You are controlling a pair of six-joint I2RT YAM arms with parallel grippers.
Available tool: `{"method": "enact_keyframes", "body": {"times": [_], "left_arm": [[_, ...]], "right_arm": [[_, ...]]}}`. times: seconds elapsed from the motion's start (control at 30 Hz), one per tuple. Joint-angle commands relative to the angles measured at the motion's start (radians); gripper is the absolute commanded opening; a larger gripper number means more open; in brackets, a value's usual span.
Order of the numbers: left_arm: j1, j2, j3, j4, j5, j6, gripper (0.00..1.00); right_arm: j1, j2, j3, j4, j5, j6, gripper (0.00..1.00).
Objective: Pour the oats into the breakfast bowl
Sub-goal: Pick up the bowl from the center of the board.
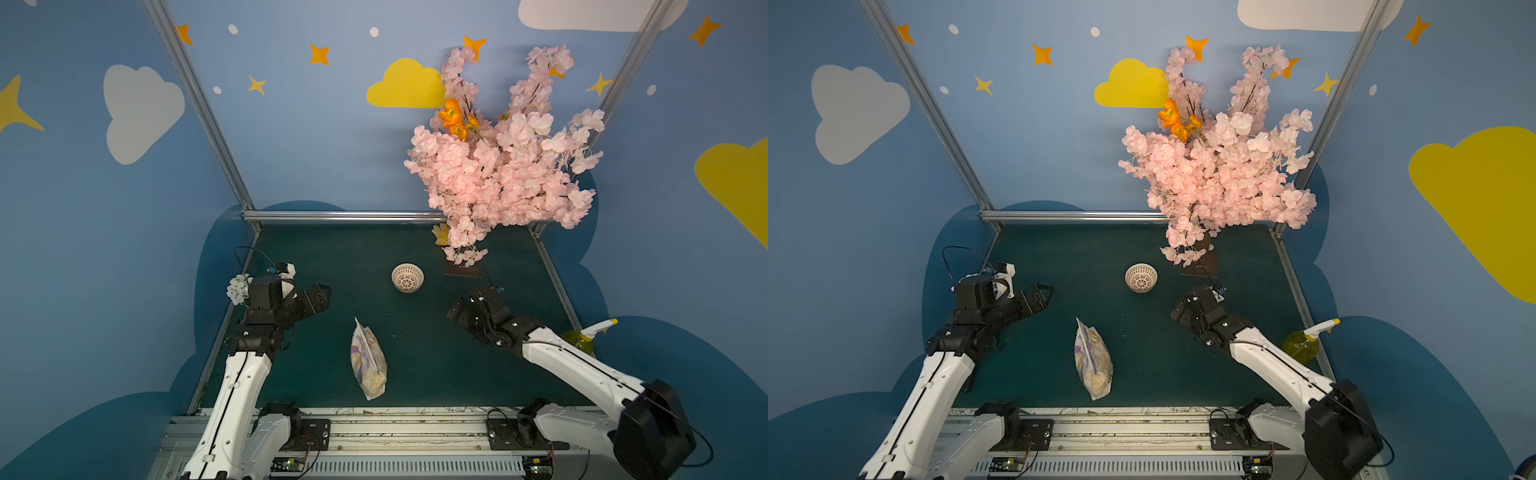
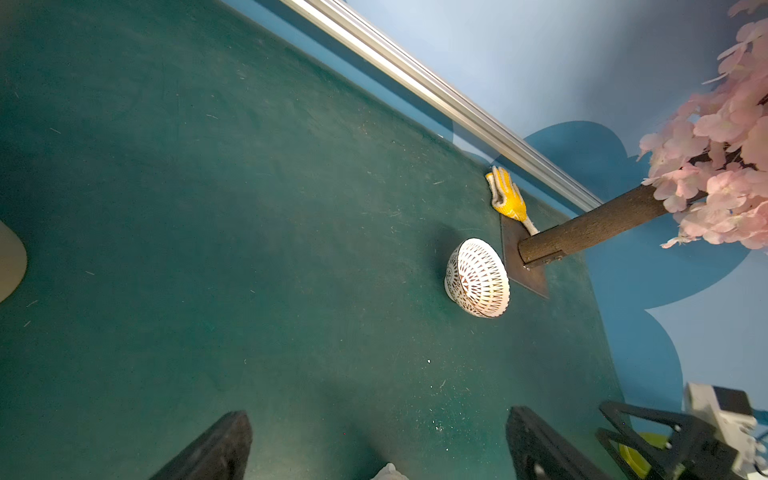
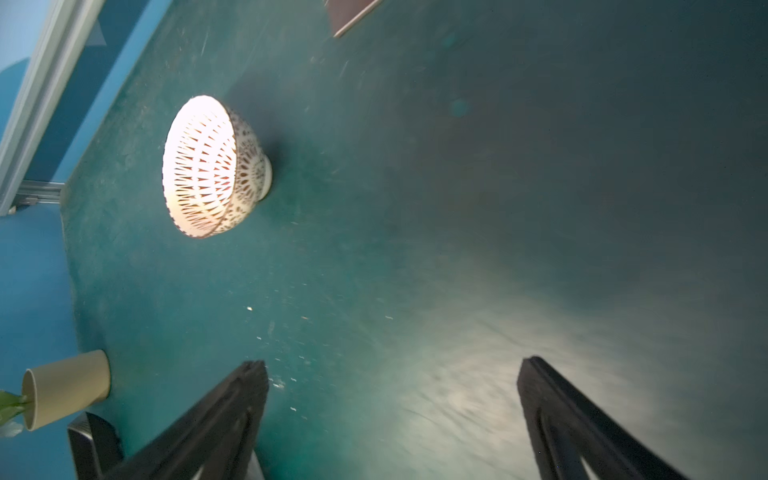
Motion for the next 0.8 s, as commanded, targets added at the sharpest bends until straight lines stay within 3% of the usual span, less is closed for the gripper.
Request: {"method": "enact_keyframes", "body": {"times": [0.0, 0.17, 0.43, 0.5, 0.6, 0.77], "left_arm": [[0.004, -0.019, -0.023, 0.005, 0.005, 0.012, 0.99], [0.005, -0.019, -0.019, -0.008, -0.031, 0.02, 0.98], [0.004, -0.009, -0.026, -0.003, -0.034, 0.012, 0.96], [0.005, -0.004, -0.025, -0.003, -0.032, 0.01, 0.95], [0.005, -0.005, -0.027, -0.003, -0.038, 0.008, 0.95], [0.005, -0.01, -0.042, 0.014, -0.033, -0.005, 0.94]], "right_arm": [[0.023, 0.16, 0.102, 0.111, -0.013, 0.104, 0.95], [0.04, 0.372, 0.245, 0.191, -0.015, 0.142, 0.89], [0.045, 0.521, 0.368, 0.239, 0.013, 0.179, 0.79], [0.045, 0.568, 0.421, 0.211, 0.016, 0.178, 0.73], [0.044, 0.622, 0.466, 0.196, 0.022, 0.166, 0.57], [0.043, 0.692, 0.547, 0.134, 0.04, 0.148, 0.44]]}}
